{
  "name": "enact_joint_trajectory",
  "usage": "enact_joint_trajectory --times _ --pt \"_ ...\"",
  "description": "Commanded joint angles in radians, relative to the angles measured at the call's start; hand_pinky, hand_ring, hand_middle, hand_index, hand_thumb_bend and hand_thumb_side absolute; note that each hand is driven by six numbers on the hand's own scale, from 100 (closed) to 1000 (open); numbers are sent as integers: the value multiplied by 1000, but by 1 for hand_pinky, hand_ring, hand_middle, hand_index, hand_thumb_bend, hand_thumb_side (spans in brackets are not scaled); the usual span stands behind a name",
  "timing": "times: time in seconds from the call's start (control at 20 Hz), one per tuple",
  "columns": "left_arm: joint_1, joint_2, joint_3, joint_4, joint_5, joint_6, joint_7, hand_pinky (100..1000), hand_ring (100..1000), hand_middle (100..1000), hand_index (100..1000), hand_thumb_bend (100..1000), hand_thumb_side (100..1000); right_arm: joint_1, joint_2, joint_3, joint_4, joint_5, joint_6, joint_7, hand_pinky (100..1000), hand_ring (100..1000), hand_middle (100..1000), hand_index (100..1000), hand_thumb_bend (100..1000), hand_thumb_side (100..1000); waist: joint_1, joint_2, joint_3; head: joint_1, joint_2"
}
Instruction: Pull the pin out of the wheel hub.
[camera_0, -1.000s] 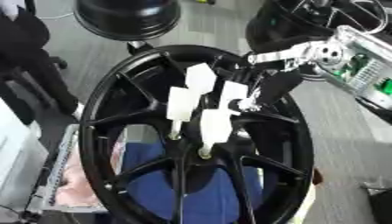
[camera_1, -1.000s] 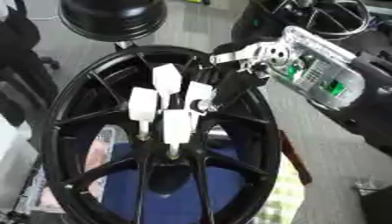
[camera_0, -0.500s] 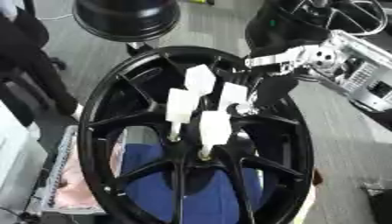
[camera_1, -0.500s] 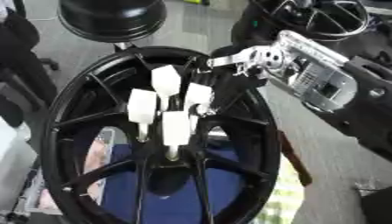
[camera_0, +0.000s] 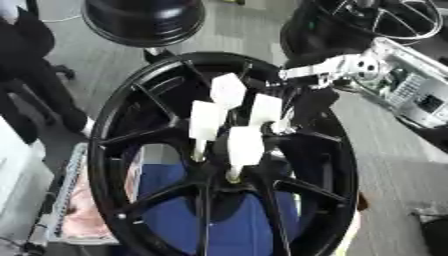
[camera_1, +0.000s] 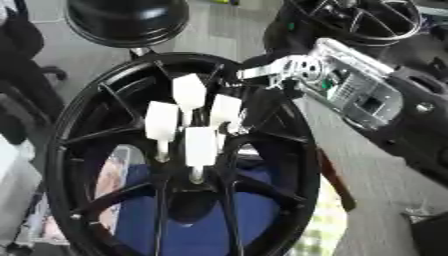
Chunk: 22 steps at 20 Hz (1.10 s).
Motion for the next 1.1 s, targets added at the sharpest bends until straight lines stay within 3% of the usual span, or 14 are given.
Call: enact_joint_trajectory --times 0.05,0.2,0.3,0.55,0.85,1.1 --pt "-14 16 4 -17 0 -1 -2 760 818 738 849 188 602 -13 -13 -19 -9 -8 34 0 847 833 645 778 301 426 12 -13 -1 -4 -9" --pt "-12 15 5 -17 -1 1 -1 760 818 738 849 186 603 -13 -13 -24 -20 -33 54 -43 840 809 589 730 249 433 12 -13 -2 -2 -8" --pt "-12 15 5 -17 -1 2 -1 761 818 738 849 185 603 -13 -13 -25 -26 -52 69 -74 833 789 552 695 213 382 12 -13 -2 0 -8" --pt "-12 14 6 -17 -1 2 -1 761 818 738 850 183 605 -10 -17 -26 -24 -89 95 -125 813 731 469 606 100 100 11 -15 -2 -1 -5" --pt "-13 16 5 -17 0 2 -1 762 818 737 851 183 603 -8 -45 -38 -43 -112 93 -134 803 697 417 554 100 100 12 -20 -3 -1 -3" --pt "-13 17 4 -17 2 3 -3 763 817 737 851 186 597 -13 -84 -98 -71 -160 109 -164 792 671 383 521 100 100 14 -32 -8 3 -2"
